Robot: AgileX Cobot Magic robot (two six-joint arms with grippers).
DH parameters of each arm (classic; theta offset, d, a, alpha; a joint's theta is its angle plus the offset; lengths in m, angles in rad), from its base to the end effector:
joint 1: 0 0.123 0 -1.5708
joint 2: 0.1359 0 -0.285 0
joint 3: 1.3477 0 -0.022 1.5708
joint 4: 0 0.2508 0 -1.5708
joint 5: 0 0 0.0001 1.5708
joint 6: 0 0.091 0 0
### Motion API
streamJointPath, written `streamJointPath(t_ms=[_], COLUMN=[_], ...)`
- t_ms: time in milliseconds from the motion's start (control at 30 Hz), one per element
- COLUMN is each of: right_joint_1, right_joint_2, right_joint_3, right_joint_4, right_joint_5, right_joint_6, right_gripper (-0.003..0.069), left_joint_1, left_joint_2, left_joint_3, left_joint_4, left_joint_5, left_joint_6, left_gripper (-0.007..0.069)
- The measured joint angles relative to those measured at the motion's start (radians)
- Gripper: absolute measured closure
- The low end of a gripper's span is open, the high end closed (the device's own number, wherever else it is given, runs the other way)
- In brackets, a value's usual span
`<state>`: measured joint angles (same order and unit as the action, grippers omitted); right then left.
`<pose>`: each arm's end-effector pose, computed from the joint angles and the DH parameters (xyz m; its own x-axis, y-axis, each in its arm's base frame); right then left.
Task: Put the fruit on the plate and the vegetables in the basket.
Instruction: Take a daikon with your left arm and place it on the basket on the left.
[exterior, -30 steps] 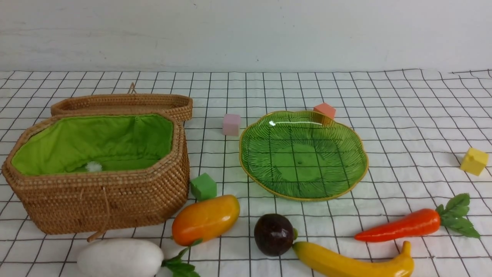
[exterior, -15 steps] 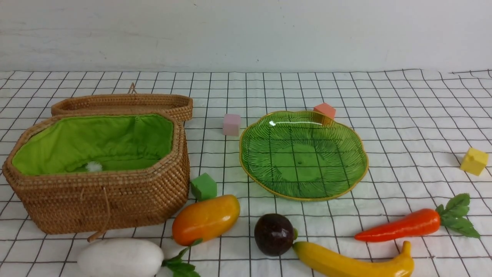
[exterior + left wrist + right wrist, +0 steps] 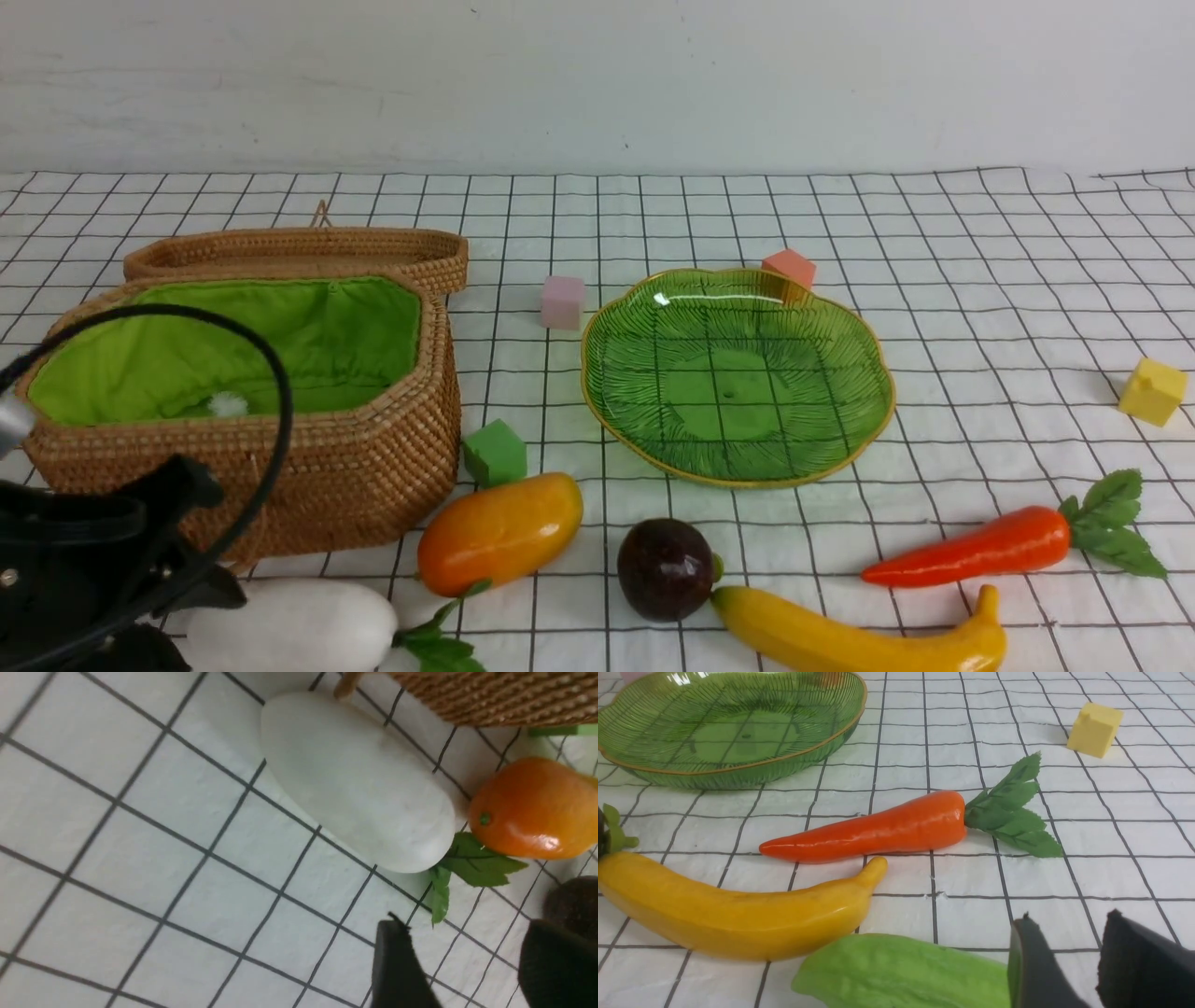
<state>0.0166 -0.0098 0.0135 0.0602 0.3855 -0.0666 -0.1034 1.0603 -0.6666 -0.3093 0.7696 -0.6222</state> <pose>0.0522 0.0029 0.1746 -0.2964 -0.0157 -0.9549 -0.0414 0.9991 -0.0036 0.1825 -0.0383 0.2563 -0.7254 -0.6615 -0.1902 -0.5117 0.7032 -0.4936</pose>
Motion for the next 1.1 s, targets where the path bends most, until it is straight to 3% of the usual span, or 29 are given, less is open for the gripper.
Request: streamJointPath(t_ms=[33,67,100,267,533,700,1000,1100], right_joint_1=[0.0,0.0,0.0,0.0,0.0,0.0,0.0,0.0], right_joint_2=[0.0,0.0,0.0,0.0,0.0,0.0,0.0,0.0], right_joint_3=[0.0,0.0,0.0,0.0,0.0,0.0,0.0,0.0], right_joint_4=[0.0,0.0,0.0,0.0,0.0,0.0,0.0,0.0], right_joint_5=[0.0,0.0,0.0,0.0,0.0,0.0,0.0,0.0], right_joint_6=[0.0,0.0,0.0,0.0,0.0,0.0,0.0,0.0], right_gripper=[0.0416,0.0416,0.0416,0.0416,0.0416,0.0416,0.0416,0.0416], left_joint_1=[-0.006,-0.006,-0.006,-0.006,-0.006,-0.006,-0.006,-0.006], left_joint_2=[0.05,0.056,0.105,0.247,0.435,0.464,0.272,0.112], left_joint_3=[0.0,0.0,0.0,0.0,-0.003,-0.004,-0.005,-0.005], left_joint_4=[-0.021,-0.021,-0.036,-0.048,-0.062,-0.063,-0.062,-0.078], left_joint_5=[-0.034,-0.039,-0.083,-0.212,-0.286,-0.285,-0.207,-0.102], left_joint_6=[-0.002,-0.005,-0.031,-0.129,-0.185,-0.186,-0.12,-0.079], left_gripper=[0.0169,0.0169,0.0092,-0.0038,-0.0017,0.0083,0.0084,0.0084])
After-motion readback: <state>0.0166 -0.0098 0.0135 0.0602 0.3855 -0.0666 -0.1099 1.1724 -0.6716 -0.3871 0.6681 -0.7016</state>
